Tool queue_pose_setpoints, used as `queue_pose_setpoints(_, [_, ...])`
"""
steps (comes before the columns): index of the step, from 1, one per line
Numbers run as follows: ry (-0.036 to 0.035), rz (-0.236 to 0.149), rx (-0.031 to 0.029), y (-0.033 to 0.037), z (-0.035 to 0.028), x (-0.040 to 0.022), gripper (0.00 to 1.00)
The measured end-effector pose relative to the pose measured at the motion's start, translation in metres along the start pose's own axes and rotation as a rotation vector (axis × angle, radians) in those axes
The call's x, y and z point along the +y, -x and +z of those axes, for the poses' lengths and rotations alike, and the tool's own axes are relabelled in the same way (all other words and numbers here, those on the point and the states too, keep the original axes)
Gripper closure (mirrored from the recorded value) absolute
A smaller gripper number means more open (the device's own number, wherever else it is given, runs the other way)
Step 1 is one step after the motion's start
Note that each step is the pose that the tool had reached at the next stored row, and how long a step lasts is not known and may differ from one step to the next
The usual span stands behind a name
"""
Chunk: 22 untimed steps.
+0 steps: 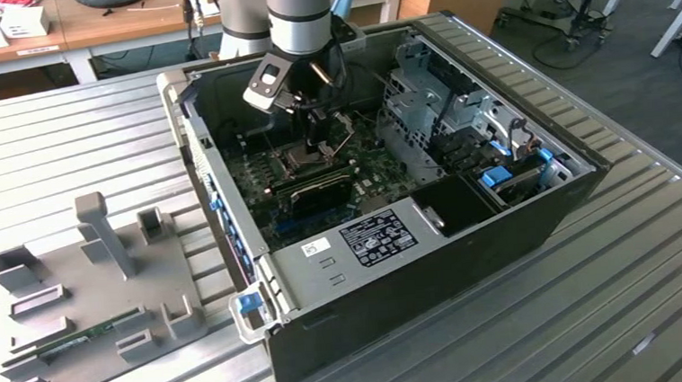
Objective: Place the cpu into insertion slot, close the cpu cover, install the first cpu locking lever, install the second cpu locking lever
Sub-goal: 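Place the cpu into insertion slot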
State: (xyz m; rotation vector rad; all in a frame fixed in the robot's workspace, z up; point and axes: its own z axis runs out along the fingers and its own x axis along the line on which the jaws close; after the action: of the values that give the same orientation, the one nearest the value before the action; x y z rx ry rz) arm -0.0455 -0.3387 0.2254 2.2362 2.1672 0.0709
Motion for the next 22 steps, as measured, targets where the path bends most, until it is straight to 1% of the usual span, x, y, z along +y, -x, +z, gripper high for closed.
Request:
queue_pose_setpoints(7, [0.0001,0.000,0.0002,0.0000,-0.0011,0.0001,0.41])
queue_pose_setpoints(13, [0.0000,0.000,0.0000,-0.0001,-0.0034,0.0002,0.41])
queue_pose_setpoints(21, [0.0000,0.000,0.0000,0.0000,-0.0037,0.0002,0.41])
queue_pose_setpoints(22, [0.0000,0.000,0.0000,0.0000,-0.0038,0.0002,0.42])
